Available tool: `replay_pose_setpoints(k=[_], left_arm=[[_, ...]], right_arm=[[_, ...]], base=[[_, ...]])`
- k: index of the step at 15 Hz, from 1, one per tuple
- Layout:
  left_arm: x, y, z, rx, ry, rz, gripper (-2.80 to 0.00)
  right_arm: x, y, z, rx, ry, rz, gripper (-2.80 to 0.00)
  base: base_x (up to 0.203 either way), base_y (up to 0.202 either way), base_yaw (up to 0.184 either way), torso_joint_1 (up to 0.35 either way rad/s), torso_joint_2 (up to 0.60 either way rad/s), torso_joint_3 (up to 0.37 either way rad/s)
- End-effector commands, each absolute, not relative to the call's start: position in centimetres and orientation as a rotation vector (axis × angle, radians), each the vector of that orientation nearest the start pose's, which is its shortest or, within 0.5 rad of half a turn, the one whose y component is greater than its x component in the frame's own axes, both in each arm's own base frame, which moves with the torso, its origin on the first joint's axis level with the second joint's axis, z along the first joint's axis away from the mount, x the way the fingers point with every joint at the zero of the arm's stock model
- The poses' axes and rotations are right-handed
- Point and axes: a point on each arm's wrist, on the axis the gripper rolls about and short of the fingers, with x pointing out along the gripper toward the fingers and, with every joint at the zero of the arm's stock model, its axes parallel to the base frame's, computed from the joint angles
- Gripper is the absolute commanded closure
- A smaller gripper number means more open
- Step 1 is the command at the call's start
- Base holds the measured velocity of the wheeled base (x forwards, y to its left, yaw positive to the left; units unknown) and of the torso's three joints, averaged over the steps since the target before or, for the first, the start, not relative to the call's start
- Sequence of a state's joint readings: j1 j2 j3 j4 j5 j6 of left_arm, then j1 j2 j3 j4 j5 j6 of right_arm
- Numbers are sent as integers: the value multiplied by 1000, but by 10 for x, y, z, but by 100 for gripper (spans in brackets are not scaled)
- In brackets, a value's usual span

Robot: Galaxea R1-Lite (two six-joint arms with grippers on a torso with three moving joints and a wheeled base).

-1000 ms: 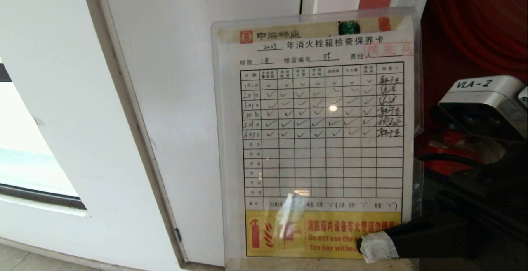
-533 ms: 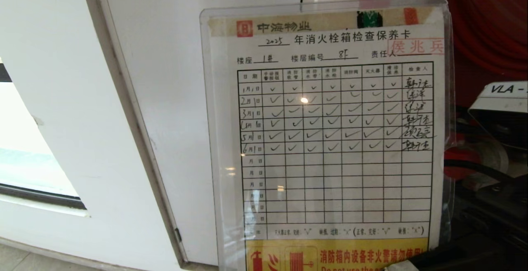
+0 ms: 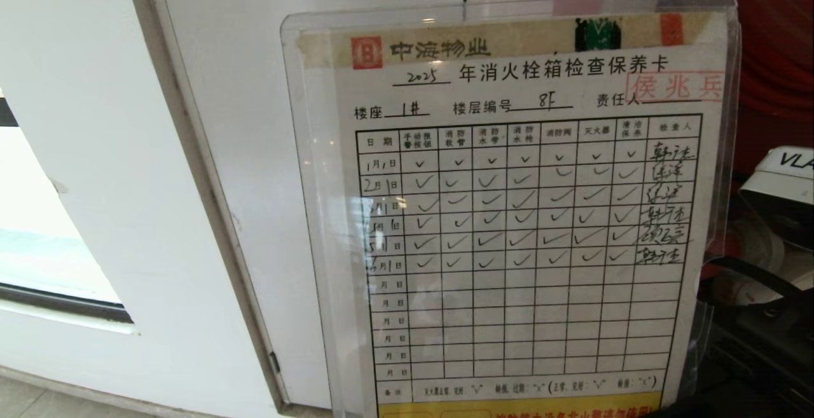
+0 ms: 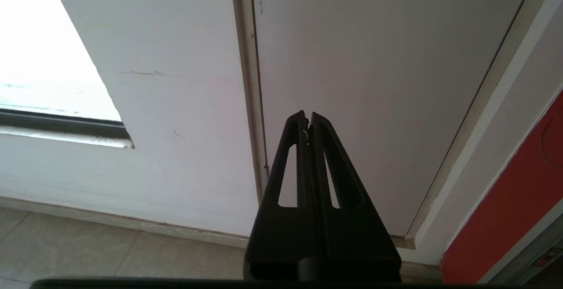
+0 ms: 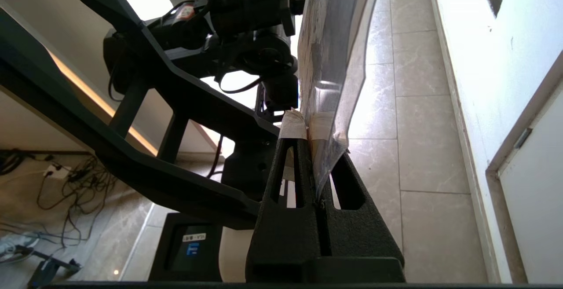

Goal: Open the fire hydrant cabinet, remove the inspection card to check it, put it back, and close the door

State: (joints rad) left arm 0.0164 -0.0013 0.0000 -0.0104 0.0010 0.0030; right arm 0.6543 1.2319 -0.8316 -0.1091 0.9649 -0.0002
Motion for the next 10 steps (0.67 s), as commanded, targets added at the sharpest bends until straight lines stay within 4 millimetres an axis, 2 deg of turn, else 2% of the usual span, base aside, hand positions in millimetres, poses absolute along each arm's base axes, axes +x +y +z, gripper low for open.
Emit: replay_pose_setpoints(k=[1,10], left_arm=[[-22,0,75,3,-6,18,0],[-23,0,75,3,-7,18,0]], right_arm=[[131,124,258,48,318,1608,0],[132,125,256,47,327,1593,0]], base=[[0,0,0,0,0,0],[0,0,0,0,0,0]])
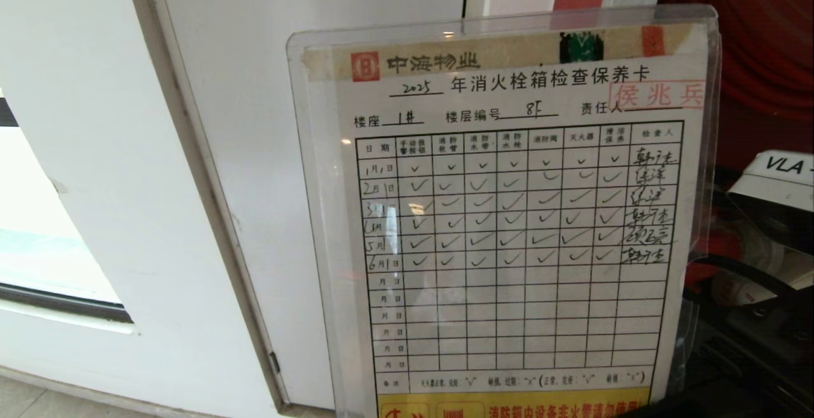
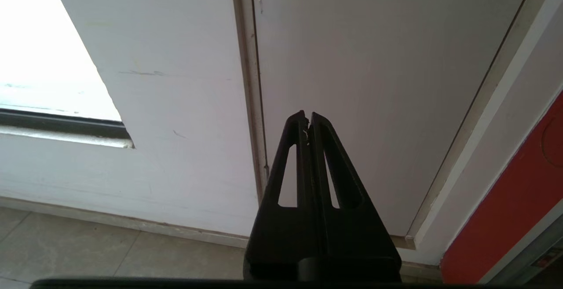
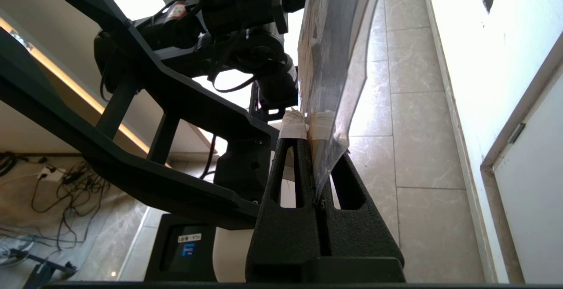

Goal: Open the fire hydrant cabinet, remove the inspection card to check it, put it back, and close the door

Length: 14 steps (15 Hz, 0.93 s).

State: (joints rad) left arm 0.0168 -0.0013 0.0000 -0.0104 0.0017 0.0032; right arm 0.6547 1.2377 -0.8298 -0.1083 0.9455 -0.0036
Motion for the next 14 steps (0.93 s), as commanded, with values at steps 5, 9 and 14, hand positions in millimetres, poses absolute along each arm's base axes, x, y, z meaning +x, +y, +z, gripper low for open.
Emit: replay_pose_setpoints(k=[5,9,14], left_arm=[[-23,0,75,3,-7,19,0],[-22,0,75,3,-6,18,0],[-23,0,75,3,-8,19,0]], right_arm=[[133,124,256,46,337,1562,0],[124,116,250,41,368,1481,0],[109,100,255,53,407,1294,0]], base=[[0,0,0,0,0,0],[0,0,0,0,0,0],[0,0,0,0,0,0]])
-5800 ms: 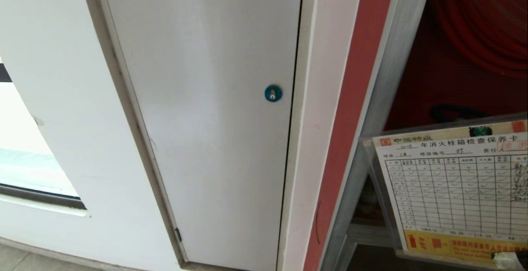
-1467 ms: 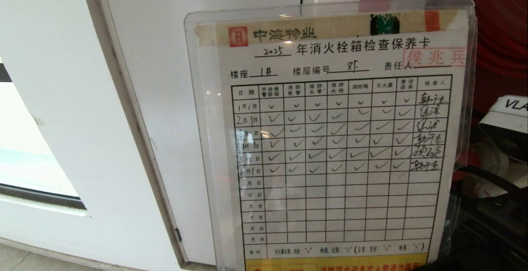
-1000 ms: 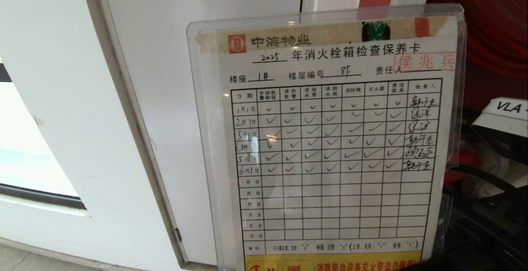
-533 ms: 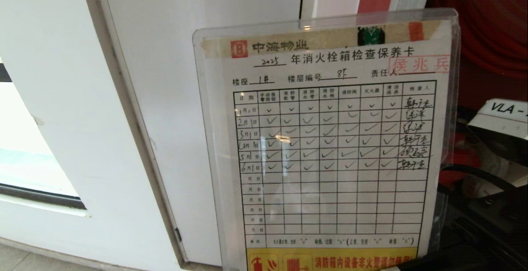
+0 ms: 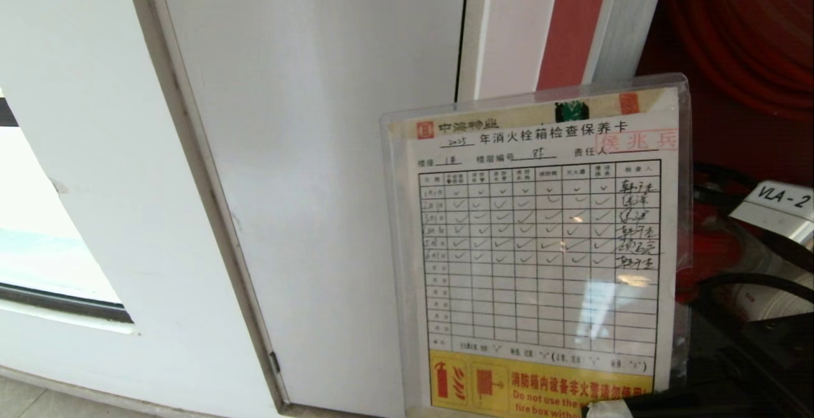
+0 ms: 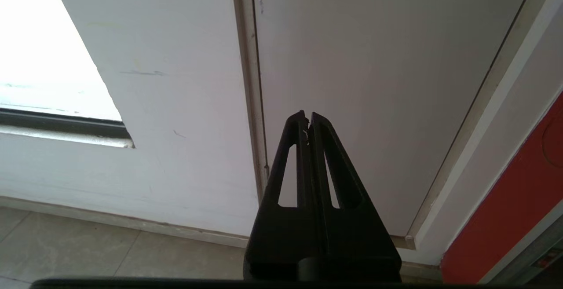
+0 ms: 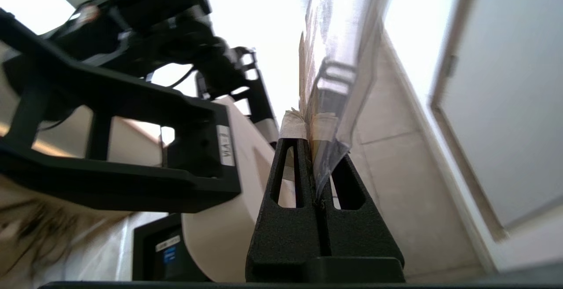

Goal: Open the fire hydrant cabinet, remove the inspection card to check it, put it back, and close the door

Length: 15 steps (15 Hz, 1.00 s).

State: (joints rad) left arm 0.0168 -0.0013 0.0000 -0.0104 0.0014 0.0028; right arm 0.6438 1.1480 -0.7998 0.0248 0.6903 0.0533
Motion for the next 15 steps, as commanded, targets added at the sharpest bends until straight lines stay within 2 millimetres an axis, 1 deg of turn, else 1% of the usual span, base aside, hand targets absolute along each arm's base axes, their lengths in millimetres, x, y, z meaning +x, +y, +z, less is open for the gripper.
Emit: replay_pose_setpoints(k=[1,3,7,8,10,11,13,15], left_arm=[[-23,0,75,3,-8,18,0],[-22,0,75,3,-6,18,0],[-22,0,75,3,-6,18,0],[-22,0,75,3,-6,18,0],[-22,0,75,3,-6,18,0],[-23,0,75,3,-8,18,0],[-23,0,75,3,-7,19,0],[-23,0,75,3,-8,20,0]], right_arm=[[103,94,257,50,409,1269,0],[92,83,261,28,443,1149,0],[82,68,270,-51,504,871,0],[78,64,270,-91,529,797,0],[64,50,273,-213,531,733,0],[60,46,278,-254,526,671,0],[56,39,284,-344,545,535,0],[54,33,285,-452,561,401,0]], base=[[0,0,0,0,0,0],[0,0,0,0,0,0],[0,0,0,0,0,0],[0,0,0,0,0,0],[0,0,0,0,0,0],[0,0,0,0,0,0],[0,0,0,0,0,0],[0,0,0,0,0,0]])
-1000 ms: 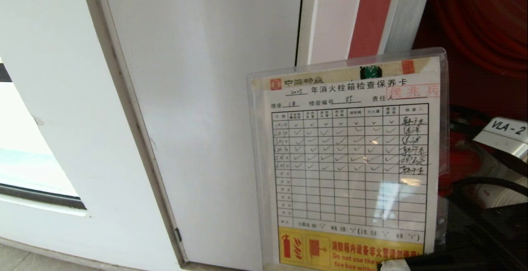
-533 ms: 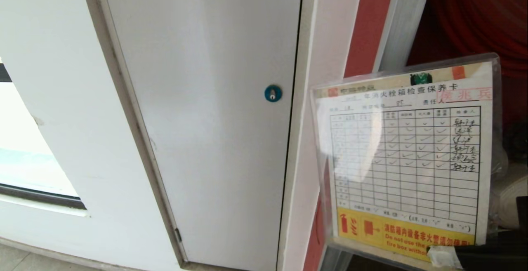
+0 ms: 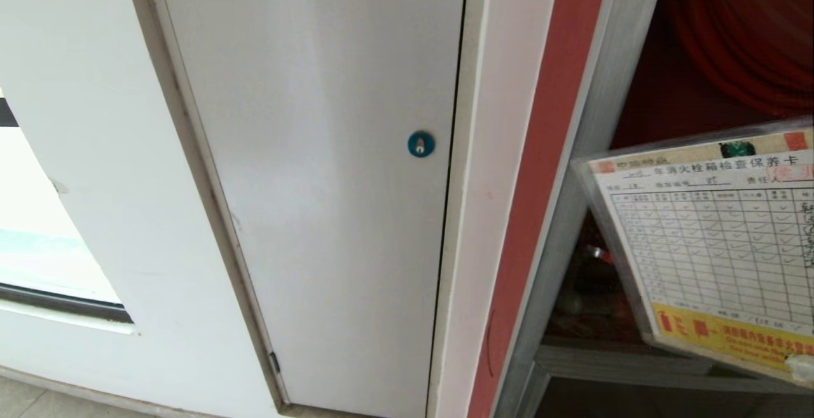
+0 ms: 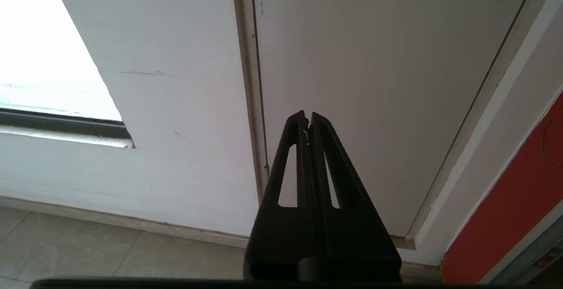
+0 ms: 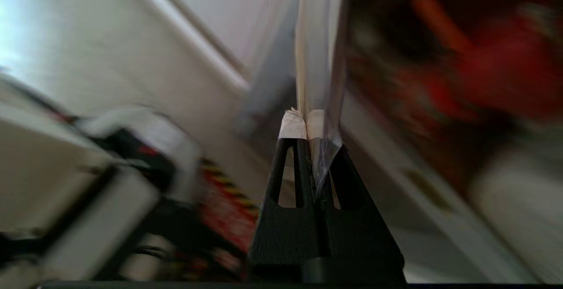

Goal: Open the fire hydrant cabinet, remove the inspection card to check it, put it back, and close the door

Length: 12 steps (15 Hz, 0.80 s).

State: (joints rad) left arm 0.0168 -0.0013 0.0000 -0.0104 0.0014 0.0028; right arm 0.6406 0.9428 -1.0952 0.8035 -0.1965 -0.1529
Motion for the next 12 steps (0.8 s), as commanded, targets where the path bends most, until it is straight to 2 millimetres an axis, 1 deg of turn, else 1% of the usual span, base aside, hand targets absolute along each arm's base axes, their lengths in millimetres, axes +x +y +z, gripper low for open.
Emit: replay_pose_setpoints(k=[1,4,7,10,12], left_arm=[[-22,0,75,3,-6,18,0],[-22,0,75,3,-6,19,0],[-23,0,75,3,-8,18,0],[-23,0,75,3,-8,19,0],[-23,0,75,3,-7,18,0]], right_arm=[[54,30,285,-509,566,330,0],[55,22,289,-713,561,167,0],[57,11,302,-890,605,25,0],[61,-3,323,-1114,695,-115,0],[74,-7,339,-1203,737,-152,0]], base=[[0,0,0,0,0,0],[0,0,0,0,0,0],[0,0,0,0,0,0],[0,0,0,0,0,0],[0,0,0,0,0,0]])
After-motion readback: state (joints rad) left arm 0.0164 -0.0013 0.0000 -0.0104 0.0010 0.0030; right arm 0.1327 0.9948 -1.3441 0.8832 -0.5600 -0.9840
